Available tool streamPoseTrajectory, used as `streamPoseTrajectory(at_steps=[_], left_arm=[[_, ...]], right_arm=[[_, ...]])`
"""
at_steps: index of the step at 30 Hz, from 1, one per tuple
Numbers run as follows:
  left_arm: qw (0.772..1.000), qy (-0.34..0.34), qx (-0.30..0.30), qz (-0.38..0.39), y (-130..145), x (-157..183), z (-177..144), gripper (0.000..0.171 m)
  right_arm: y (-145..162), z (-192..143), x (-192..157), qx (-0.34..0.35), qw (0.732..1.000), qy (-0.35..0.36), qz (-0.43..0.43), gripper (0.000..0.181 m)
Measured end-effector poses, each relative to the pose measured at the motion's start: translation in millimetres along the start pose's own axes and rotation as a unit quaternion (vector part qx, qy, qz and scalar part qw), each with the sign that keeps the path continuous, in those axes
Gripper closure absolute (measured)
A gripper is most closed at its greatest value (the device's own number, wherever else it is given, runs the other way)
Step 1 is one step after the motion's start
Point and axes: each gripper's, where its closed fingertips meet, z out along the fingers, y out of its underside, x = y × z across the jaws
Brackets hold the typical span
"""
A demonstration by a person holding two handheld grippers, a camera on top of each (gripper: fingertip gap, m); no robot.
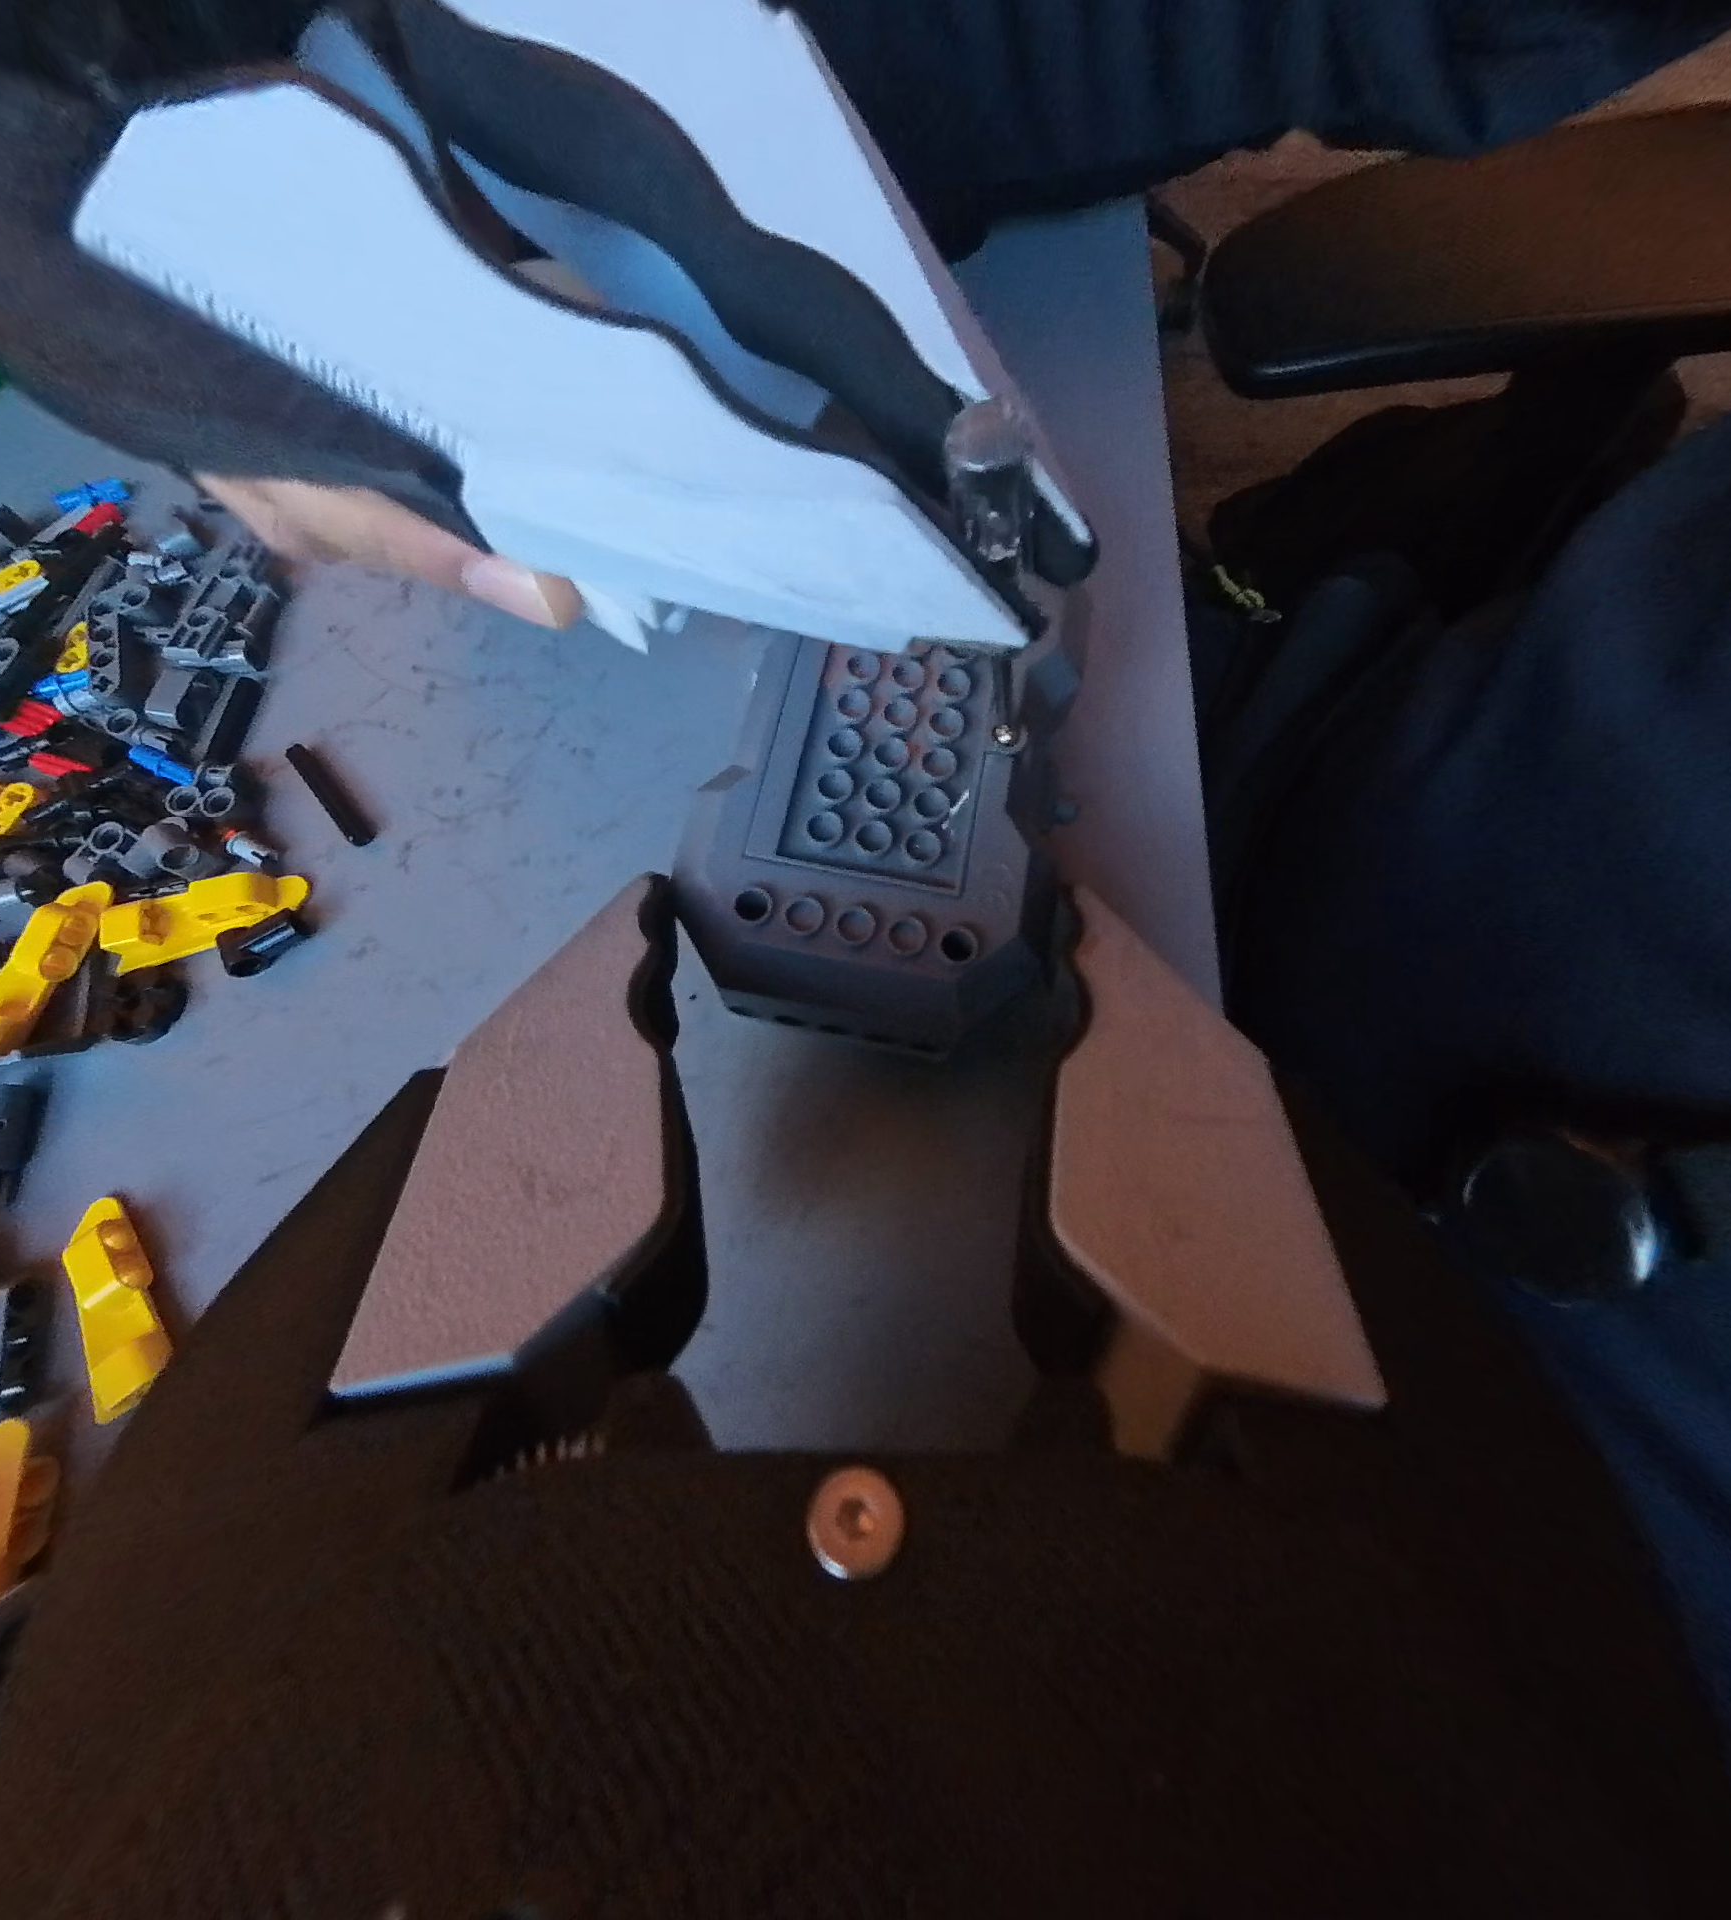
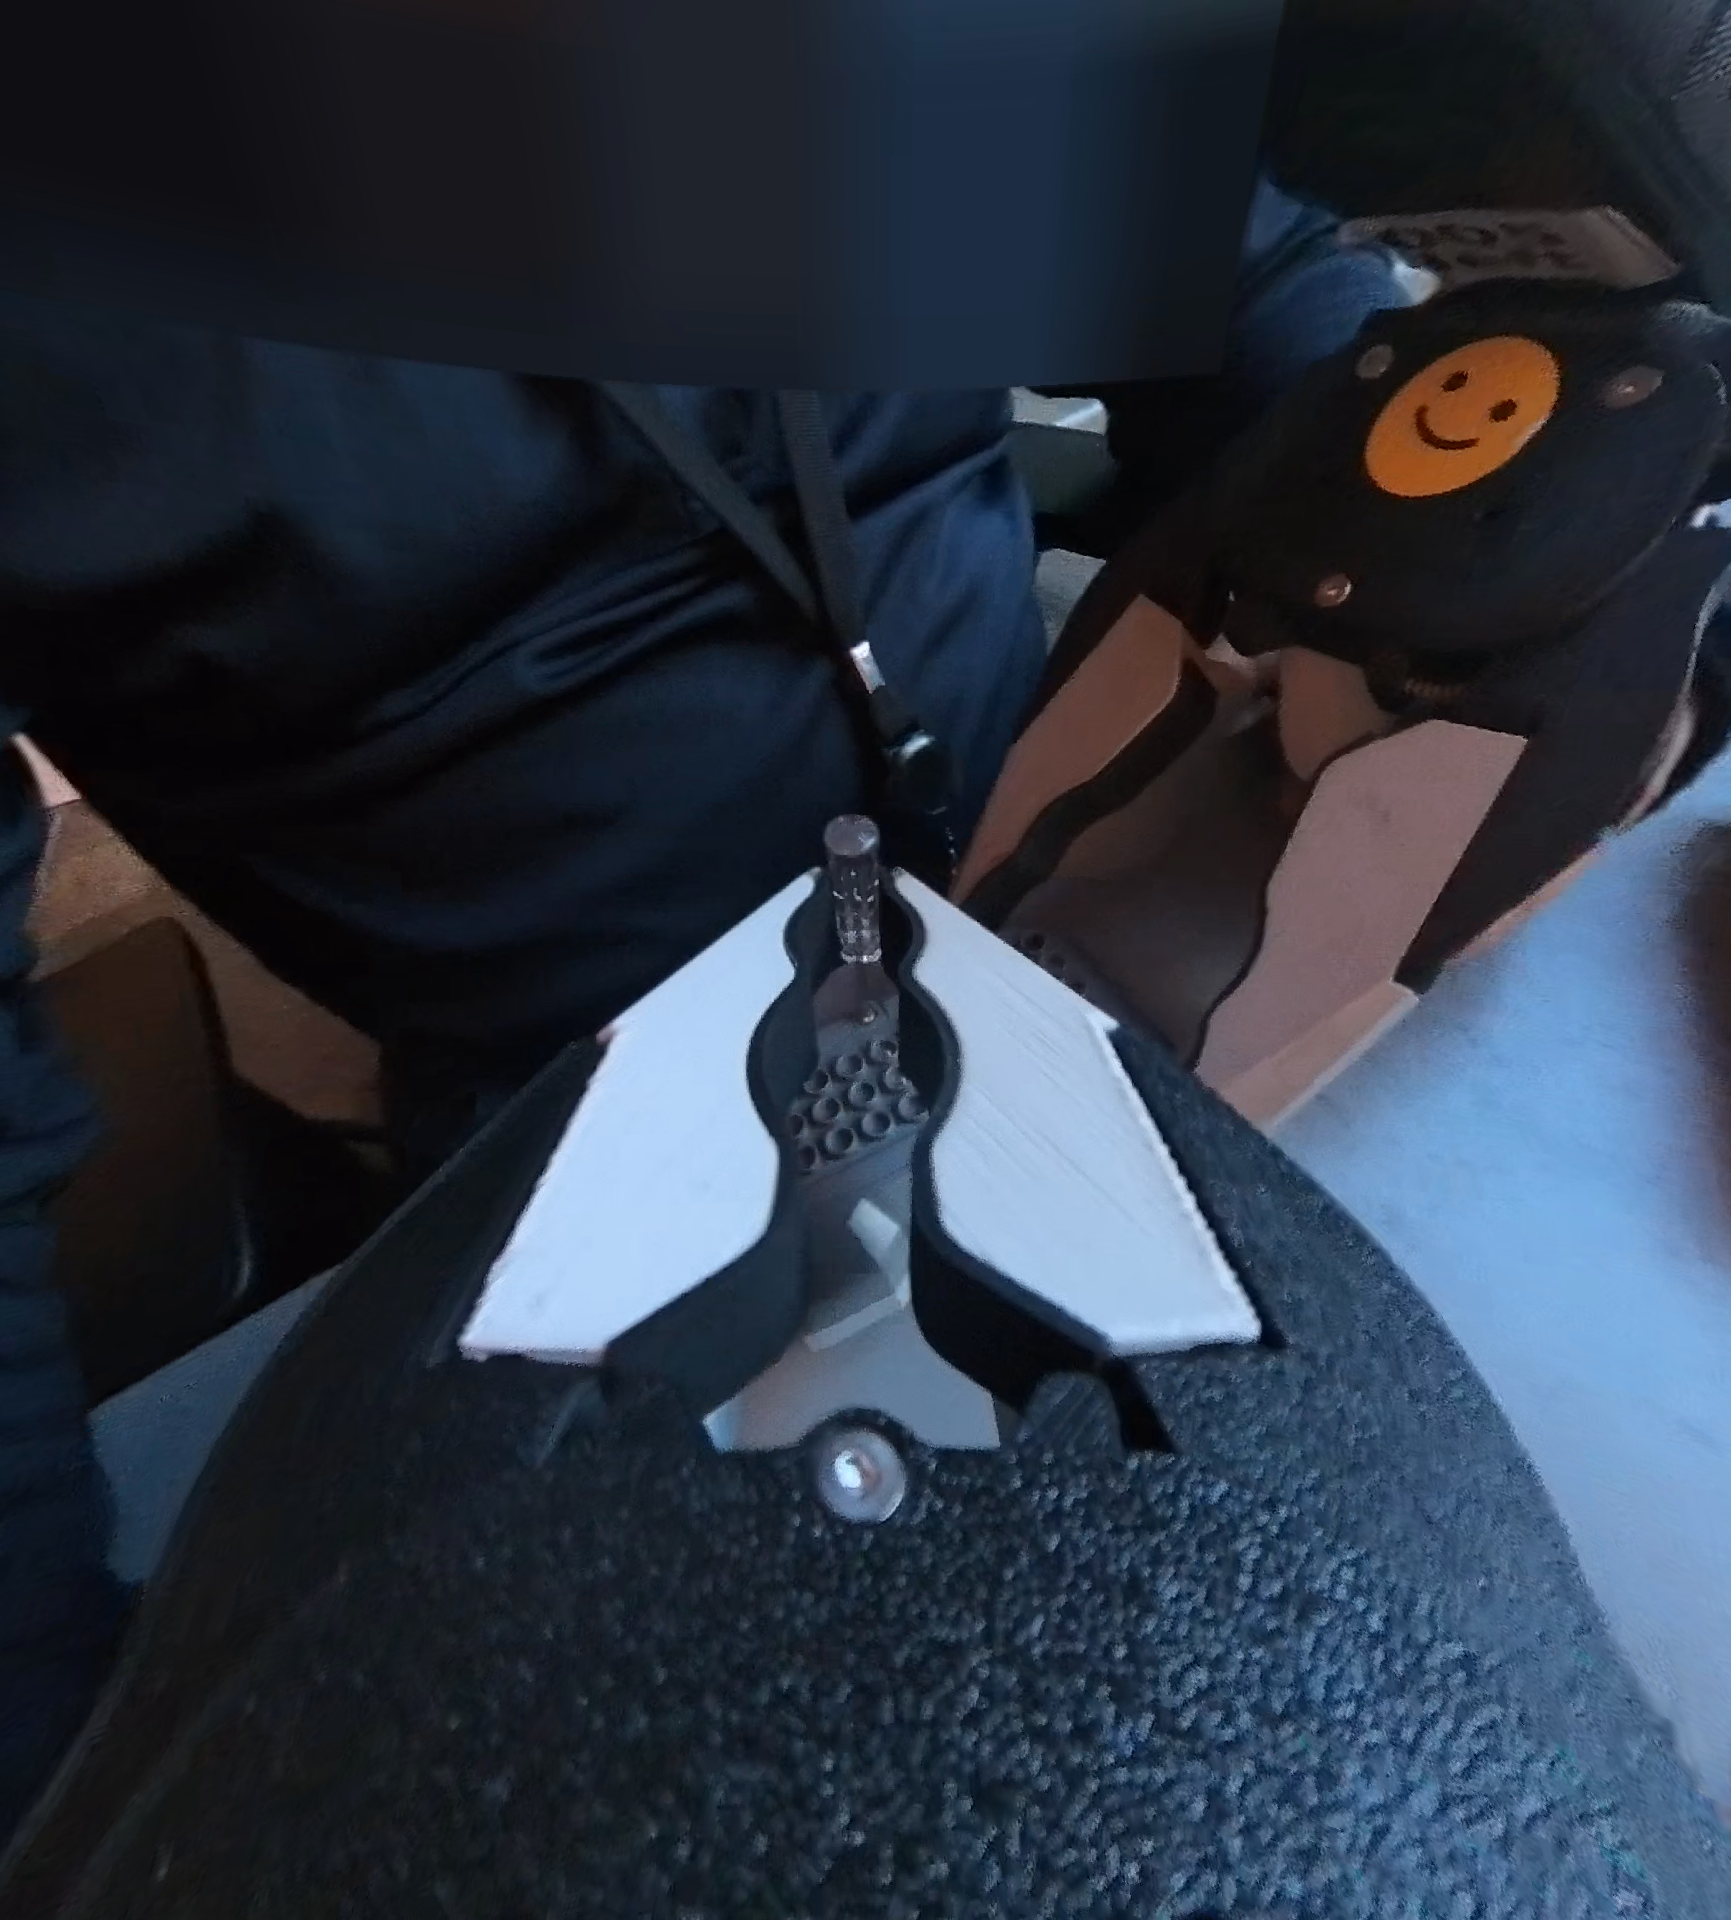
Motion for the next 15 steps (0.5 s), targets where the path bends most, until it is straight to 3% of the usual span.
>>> streamPoseTrajectory(at_steps=[3, 6, 11, 15], left_arm=[[1.000, -0.002, 0.000, 0.002, 0.1, -0.1, 0.0, 0.103], [1.000, -0.002, 0.000, -0.001, 0.1, -0.6, 0.1, 0.103], [1.000, -0.015, -0.001, -0.001, 0.3, -2.9, 0.0, 0.103], [1.000, -0.023, -0.002, -0.006, 0.7, -3.6, -0.2, 0.103]], right_arm=[[-2.5, 0.4, 1.6, -0.004, 1.000, -0.015, 0.005, 0.174], [-17.4, -2.6, 0.8, 0.018, 1.000, 0.019, -0.008, 0.174], [-36.3, -8.8, 14.2, 0.036, 0.978, 0.205, 0.030, 0.175], [-28.9, -23.2, 20.8, 0.081, 0.913, 0.384, 0.110, 0.174]])
